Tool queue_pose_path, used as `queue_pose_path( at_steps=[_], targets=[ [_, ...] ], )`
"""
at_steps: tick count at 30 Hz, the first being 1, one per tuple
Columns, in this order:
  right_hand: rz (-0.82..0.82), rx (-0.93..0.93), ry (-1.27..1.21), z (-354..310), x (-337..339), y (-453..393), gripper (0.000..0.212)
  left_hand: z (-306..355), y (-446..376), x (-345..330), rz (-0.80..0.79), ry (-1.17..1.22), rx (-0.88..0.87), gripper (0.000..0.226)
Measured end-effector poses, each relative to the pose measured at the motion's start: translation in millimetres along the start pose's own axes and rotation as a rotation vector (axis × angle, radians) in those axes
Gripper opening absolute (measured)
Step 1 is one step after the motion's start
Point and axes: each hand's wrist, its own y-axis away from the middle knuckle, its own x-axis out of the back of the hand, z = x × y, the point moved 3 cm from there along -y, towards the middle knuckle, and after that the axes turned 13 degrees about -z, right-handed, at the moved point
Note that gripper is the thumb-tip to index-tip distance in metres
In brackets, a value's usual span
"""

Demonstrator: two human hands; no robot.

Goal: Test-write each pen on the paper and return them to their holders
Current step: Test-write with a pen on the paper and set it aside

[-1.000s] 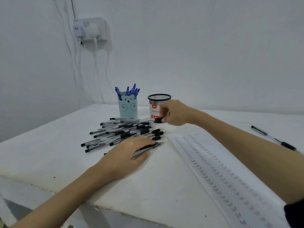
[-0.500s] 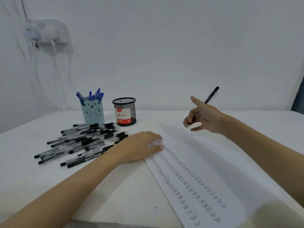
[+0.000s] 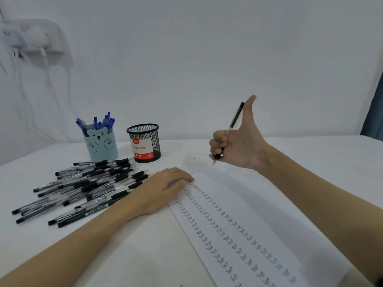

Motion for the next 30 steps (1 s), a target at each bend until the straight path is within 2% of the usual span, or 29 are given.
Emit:
queue_pose_path(
  at_steps=[2, 6, 9, 11, 14, 16, 19, 22, 25, 30],
  targets=[
    [-0.011, -0.004, -0.01, 2, -2, -4, 0.082, -1, -1, 0, 0.006, 0.01, -0.007, 0.059],
    [0.064, 0.084, -0.026, 3, -2, -12, 0.065, 0, 0, 0, 0.005, 0.015, -0.01, 0.061],
    [0.083, 0.076, -0.011, 4, -5, -16, 0.07, 1, 2, 1, 0.015, 0.066, -0.006, 0.058],
    [0.089, 0.032, 0.101, 6, -8, -19, 0.075, 1, 2, 0, 0.027, 0.091, 0.011, 0.044],
    [0.167, 0.048, 0.327, 6, -9, -25, 0.054, 3, 2, -1, 0.041, 0.125, 0.004, 0.033],
    [0.167, 0.014, 0.421, 9, -9, -27, 0.055, 6, 2, -1, 0.052, 0.092, 0.019, 0.027],
    [0.25, -0.057, 0.687, 21, -3, -31, 0.066, 5, 2, -1, 0.066, -0.004, 0.081, 0.049],
    [0.345, 0.023, 0.812, 35, 0, -37, 0.053, 3, 1, -1, 0.071, -0.108, 0.129, 0.068],
    [0.381, 0.129, 0.85, 47, -1, -40, 0.029, 2, 1, 0, 0.091, -0.111, 0.121, 0.063],
    [0.439, 0.159, 0.941, 59, 7, -42, 0.043, -1, 1, 3, 0.082, -0.009, 0.082, 0.039]
  ],
)
